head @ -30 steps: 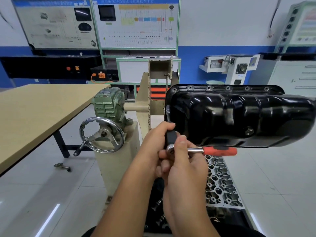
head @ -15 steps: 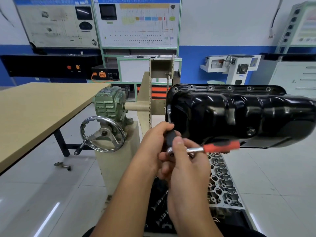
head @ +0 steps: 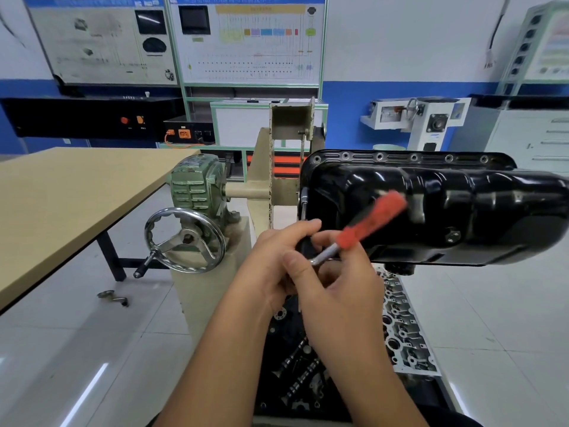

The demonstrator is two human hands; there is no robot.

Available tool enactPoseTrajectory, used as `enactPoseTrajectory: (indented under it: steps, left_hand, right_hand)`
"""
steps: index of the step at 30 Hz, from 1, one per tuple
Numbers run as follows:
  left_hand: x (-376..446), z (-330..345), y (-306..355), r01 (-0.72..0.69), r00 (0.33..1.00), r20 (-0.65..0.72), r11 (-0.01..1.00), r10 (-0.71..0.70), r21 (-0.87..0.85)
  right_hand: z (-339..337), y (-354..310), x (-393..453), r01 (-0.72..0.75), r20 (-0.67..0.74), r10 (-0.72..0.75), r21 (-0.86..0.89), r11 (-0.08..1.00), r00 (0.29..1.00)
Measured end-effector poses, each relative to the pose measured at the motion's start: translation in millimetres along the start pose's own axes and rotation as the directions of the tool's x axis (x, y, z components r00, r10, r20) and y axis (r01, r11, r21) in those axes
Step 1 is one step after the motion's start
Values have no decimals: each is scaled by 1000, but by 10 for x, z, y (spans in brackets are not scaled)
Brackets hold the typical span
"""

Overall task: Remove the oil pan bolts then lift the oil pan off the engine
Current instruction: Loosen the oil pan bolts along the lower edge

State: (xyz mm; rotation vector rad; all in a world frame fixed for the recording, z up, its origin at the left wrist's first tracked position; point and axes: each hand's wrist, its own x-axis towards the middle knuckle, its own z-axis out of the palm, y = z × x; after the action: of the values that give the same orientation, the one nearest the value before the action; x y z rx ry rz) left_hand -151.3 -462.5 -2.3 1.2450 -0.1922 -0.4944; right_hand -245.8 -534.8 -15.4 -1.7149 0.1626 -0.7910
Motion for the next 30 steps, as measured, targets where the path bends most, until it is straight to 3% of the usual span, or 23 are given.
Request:
enactPoseTrajectory:
  steps: [2,4,6,7,8,9,10,12,13,14,15,16,17,18,19,20,22,24,26,27,28,29,30]
  left_hand:
    - [-5,0,8,-56,998,-11,996,57,66]
    - [1,14,29,-75,996,-49,995,78,64]
    - [1,35,43,-63,995,-77,998,65,24]
    - [3,50,43,-50,995,-85,999,51,11]
    - [16,56,30,-34,996,-83,999,34,4]
    - [17,64,16,-15,997,-78,1000,15,8]
    - [17,70,6,1,998,-71,1000,0,13]
    - [15,67,-3,-12,999,-46,999,13,37]
    - [15,53,-12,-33,999,-34,997,36,69]
    - [22,41,-17,-64,997,-28,993,67,101]
    - [13,44,-13,-80,996,-25,992,83,102]
    - [10,55,-12,-76,997,-19,994,78,77]
    - [-7,77,-1,-53,999,-7,998,53,38]
    - [-13,90,1,-21,1000,2,1000,21,8]
    - [-16,109,-1,7,1000,9,1000,-7,-4]
    - [-14,116,-12,13,1000,8,1000,-13,-2]
    - [5,149,-6,24,1000,-13,999,-24,-25]
    - [22,144,-23,9,1000,-26,1000,-9,-9]
    - [43,110,-61,-30,999,-17,998,31,64]
    - [30,100,-60,-35,999,-20,996,37,77]
    - [28,87,-56,-24,1000,-19,997,25,71]
    - [20,86,-40,4,1000,-13,999,-3,49]
    - [30,69,-36,34,999,-9,999,-33,20]
  right_hand:
    - [-29,19,26,92,-5,-94,-129,987,996]
    - [25,-42,-15,-105,-3,111,286,952,994]
    - [122,-123,-87,-350,143,364,716,604,921]
    - [155,-129,-103,-402,191,435,788,466,880]
    - [172,-117,-110,-416,196,466,798,435,863]
    - [157,-104,-107,-401,164,451,767,501,878]
    - [126,-82,-83,-360,106,397,669,650,912]
    - [8,-19,13,-117,6,119,225,967,993]
    - [-48,5,60,35,34,-34,-18,999,999]
    - [-88,21,87,114,70,-106,-126,985,992]
    - [-113,22,86,125,70,-118,-105,987,991]
    - [-105,0,68,39,50,-43,92,995,998]
    - [-78,-60,36,-116,72,94,426,897,993]
    - [-32,-112,11,-248,128,222,684,686,967]
    - [8,-141,-11,-304,160,305,802,515,939]
    - [35,-141,-24,-311,156,341,829,465,927]
    - [5,-104,-7,-269,67,303,665,697,951]
    - [-91,-34,61,-56,-1,57,158,986,998]
    - [-149,16,102,135,68,-125,-181,974,990]
    - [-151,19,89,133,55,-125,-177,975,991]
    - [-127,2,62,65,21,-65,-35,997,998]
    - [-87,-34,23,-74,14,72,240,968,997]
    - [-28,-57,-15,-227,71,225,537,813,972]
